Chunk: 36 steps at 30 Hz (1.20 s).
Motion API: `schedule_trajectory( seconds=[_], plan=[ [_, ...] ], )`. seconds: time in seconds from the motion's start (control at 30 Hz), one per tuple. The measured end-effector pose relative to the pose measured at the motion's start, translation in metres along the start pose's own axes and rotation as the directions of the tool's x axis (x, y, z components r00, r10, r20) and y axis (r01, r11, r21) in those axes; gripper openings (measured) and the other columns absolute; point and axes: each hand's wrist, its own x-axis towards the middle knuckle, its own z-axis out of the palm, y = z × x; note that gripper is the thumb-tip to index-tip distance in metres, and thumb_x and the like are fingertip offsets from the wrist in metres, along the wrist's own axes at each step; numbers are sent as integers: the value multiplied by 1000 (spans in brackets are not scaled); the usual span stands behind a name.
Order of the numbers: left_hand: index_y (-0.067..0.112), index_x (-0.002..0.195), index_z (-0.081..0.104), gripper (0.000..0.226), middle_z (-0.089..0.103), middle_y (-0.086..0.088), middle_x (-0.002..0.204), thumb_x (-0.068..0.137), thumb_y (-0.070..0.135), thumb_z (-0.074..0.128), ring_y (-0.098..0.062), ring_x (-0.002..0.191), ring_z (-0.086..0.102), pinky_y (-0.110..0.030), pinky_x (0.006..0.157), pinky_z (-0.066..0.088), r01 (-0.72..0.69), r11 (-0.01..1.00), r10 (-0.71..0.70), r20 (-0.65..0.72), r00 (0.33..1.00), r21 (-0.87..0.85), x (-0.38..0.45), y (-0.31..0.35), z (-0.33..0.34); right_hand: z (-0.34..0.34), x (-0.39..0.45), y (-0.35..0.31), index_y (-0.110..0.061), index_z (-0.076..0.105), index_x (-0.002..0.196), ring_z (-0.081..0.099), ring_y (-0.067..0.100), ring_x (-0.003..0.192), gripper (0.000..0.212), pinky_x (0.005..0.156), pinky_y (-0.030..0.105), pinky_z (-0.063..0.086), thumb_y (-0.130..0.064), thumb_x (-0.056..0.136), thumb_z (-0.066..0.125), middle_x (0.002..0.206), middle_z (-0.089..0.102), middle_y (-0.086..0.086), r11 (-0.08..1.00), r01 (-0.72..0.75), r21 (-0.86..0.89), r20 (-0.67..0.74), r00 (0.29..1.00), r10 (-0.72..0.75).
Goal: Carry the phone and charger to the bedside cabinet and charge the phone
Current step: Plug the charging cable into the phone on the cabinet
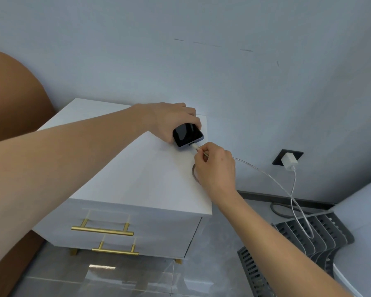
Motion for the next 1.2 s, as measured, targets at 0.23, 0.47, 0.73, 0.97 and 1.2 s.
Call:
schedule_trajectory(
  seconds=[0.23, 0.47, 0.73, 0.97, 1.2],
  plan=[
    [30, 130, 63, 61, 61, 0, 127, 70, 31, 76, -26, 117, 54, -29, 77, 36, -12, 998, 11, 26, 1000, 58, 0, -1, -7, 4, 3, 3, -8, 66, 90, 60, 31, 72, 22, 64, 42, 50, -20, 102, 52, 74, 68, 8, 1000, 0, -13, -14, 1000, 0],
    [37, 129, 54, 72, 47, 15, 102, 63, 32, 81, -15, 97, 44, -31, 63, 39, 9, 1000, -10, 44, 999, 25, -5, -5, -18, 6, 2, 3, -13, 60, 85, 56, 31, 64, 26, 55, 37, 41, -31, 103, 55, 66, 65, 5, 1000, 5, 20, -91, 996, -3],
    [39, 130, 53, 73, 53, 13, 106, 63, 31, 81, -13, 96, 44, -29, 63, 36, 2, 1000, -4, 92, 996, 28, -8, -7, -20, 5, -3, 2, -13, 60, 83, 53, 30, 59, 20, 54, 36, 43, -24, 100, 58, 62, 62, 6, 998, 70, -2, -104, 992, -70],
    [42, 131, 53, 75, 52, 14, 106, 62, 32, 80, -14, 99, 47, -31, 64, 41, 1, 999, -4, 105, 994, 33, -9, -6, -17, 1, -4, 1, -10, 60, 82, 56, 32, 63, 21, 55, 40, 47, -22, 99, 57, 64, 62, 7, 997, 71, -4, -74, 995, -71],
    [42, 131, 52, 74, 51, 15, 105, 63, 33, 80, -14, 103, 47, -33, 67, 44, -3, 998, -4, 119, 993, 59, -12, -3, -19, 0, -4, 2, -11, 58, 78, 48, 26, 58, 23, 54, 37, 44, -22, 99, 57, 62, 61, 7, 996, 84, -12, -42, 996, -85]
  ],
)
